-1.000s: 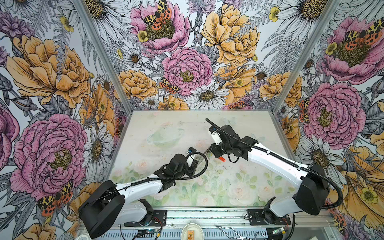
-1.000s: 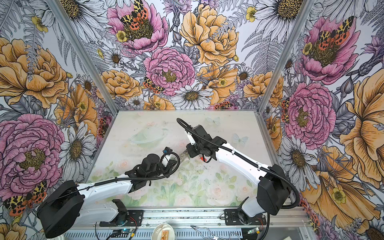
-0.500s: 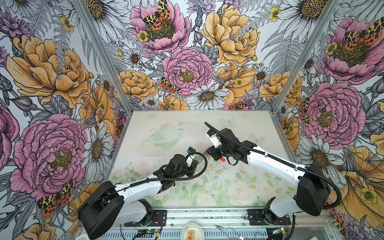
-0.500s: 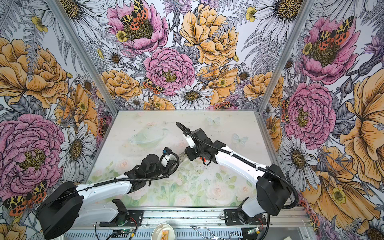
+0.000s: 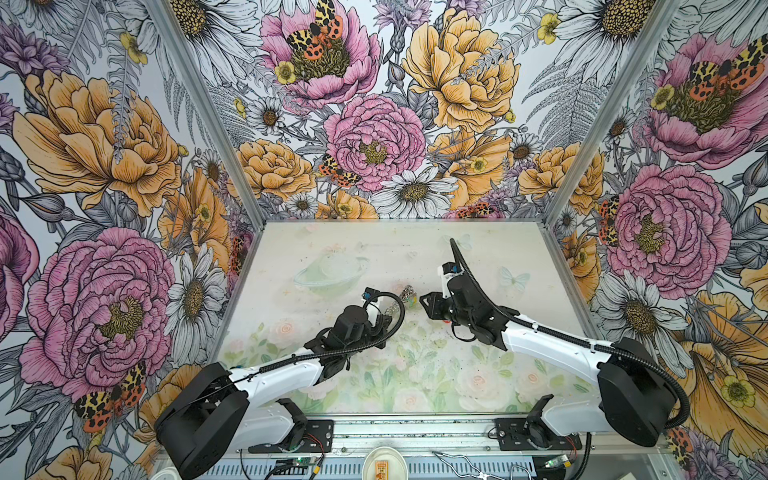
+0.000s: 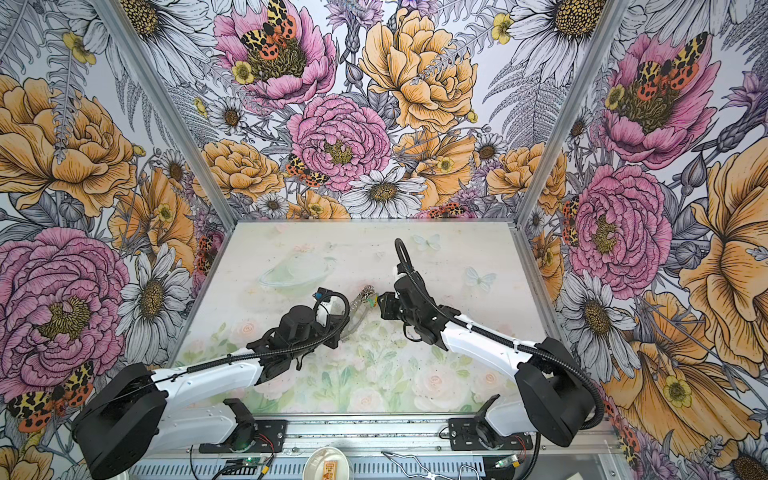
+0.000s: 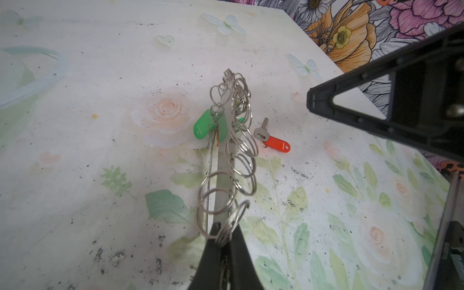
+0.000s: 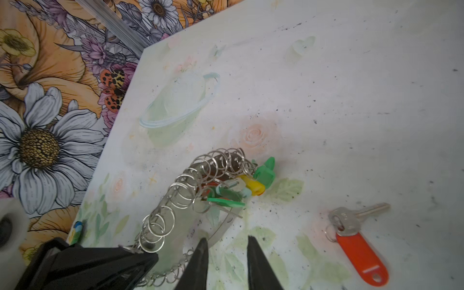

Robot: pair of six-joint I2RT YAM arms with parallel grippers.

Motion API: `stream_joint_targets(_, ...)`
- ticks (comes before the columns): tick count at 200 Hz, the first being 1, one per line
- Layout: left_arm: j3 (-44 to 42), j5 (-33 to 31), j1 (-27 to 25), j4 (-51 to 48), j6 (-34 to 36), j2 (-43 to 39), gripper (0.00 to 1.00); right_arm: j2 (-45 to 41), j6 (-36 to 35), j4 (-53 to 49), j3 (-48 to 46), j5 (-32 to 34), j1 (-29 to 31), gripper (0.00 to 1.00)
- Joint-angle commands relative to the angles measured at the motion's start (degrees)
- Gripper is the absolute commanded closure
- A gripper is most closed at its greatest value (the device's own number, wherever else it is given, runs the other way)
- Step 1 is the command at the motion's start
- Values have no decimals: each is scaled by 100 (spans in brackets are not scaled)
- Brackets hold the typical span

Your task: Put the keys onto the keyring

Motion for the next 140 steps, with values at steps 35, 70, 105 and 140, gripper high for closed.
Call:
stream_joint_targets(35, 45, -587, -228, 797, -715, -281, 100, 320, 1662, 2686, -356, -469, 139, 72)
stream_joint_targets(70, 69, -465, -245, 830, -763, -357, 100, 381, 1776, 2859, -407, -443, 139, 72)
stream_joint_targets(105, 65, -432, -269, 907, -861, -451, 100, 482, 1940, 3038, -380, -428, 130, 74)
stream_joint_targets(140, 98, -440, -289, 938, -941, -498, 100, 540, 2069, 3087, -389, -446, 131, 76)
